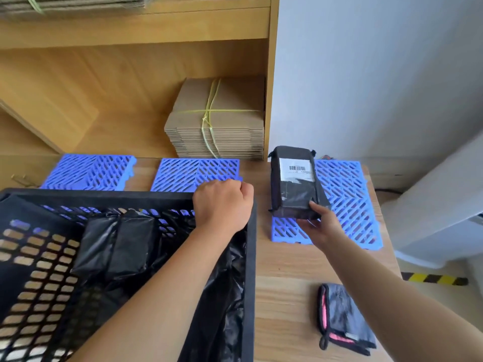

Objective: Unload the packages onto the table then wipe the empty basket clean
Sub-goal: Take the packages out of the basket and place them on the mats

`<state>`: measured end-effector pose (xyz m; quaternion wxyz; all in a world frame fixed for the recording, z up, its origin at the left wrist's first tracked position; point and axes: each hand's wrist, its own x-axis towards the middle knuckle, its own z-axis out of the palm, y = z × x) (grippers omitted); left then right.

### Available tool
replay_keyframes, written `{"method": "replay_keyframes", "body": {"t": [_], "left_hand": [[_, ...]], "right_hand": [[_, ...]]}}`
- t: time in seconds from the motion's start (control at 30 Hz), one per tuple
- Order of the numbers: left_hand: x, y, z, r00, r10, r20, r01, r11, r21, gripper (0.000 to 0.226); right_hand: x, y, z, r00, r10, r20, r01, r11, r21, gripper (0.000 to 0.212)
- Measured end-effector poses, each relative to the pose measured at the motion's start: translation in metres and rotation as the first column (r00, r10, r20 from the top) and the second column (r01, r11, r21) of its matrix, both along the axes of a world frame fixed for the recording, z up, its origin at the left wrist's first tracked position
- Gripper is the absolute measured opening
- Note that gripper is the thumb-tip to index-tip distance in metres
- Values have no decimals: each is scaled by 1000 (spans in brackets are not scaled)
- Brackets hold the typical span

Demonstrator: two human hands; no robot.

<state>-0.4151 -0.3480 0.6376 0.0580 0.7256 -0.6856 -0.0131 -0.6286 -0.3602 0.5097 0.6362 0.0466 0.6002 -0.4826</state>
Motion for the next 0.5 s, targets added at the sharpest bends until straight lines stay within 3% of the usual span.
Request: {"method": "replay_keyframes", "body": {"t": [0.13,0.3,0.5], "left_hand": [[-1,0,0,1000,-3,9,3,1000,-8,47],[-2,1,-1,1000,3,18,-3,1000,-28,48],[-1,-2,-1,1000,4,-10,-4,1000,-20,47]], "right_hand": [[-1,-2,-13,998,-39,-58,40,999,16,29],[8,-4,-13,987,-53,-150,69,992,104,24],[10,1,-6,973,91,-214,-39,971,235,42]]}}
